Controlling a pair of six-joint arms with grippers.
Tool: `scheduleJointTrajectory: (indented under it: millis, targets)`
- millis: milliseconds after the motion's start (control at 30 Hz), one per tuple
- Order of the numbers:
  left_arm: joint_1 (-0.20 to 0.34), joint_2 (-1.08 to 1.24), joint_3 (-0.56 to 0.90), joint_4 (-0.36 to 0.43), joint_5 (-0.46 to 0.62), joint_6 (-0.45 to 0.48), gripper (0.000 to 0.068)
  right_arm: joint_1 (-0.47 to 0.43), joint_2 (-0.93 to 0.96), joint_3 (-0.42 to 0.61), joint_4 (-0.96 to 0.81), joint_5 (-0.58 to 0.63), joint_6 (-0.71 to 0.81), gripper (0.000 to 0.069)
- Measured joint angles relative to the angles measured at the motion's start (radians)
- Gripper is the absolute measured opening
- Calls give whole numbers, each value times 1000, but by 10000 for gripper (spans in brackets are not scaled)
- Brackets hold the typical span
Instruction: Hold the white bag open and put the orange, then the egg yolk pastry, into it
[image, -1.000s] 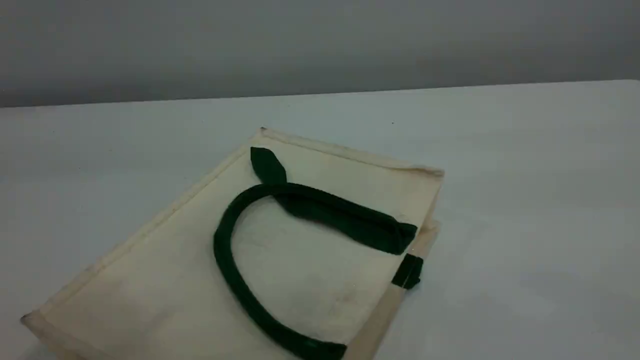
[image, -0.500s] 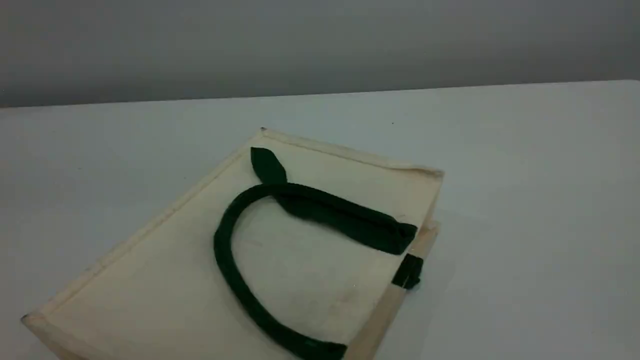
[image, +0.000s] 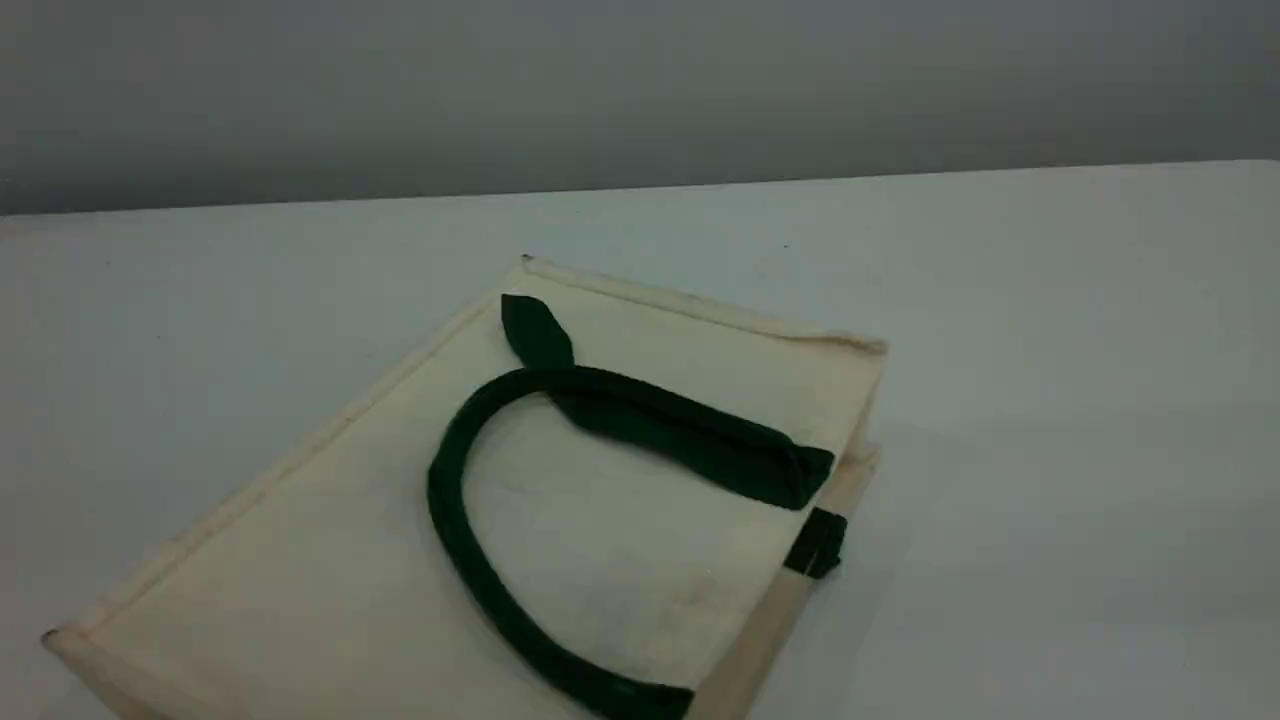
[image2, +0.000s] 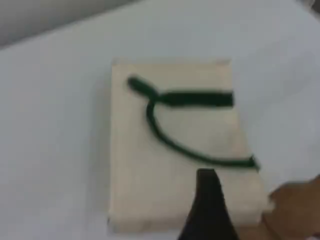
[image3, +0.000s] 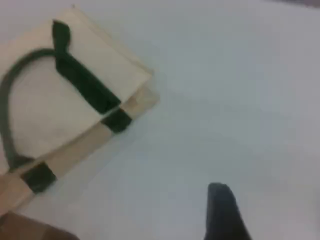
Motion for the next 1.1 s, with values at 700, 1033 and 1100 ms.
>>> scheduleJointTrajectory:
  millis: [700, 1033, 1100]
  targets:
    - [0, -206, 506, 55, -108, 0, 475, 0, -1, 94, -26, -17, -7, 358]
    - [0, -206, 514, 53, -130, 5, 475, -49, -63, 93, -19, -14, -7, 358]
    - [0, -206, 514, 52, -130, 5, 475, -98, -103, 93, -19, -14, -7, 358]
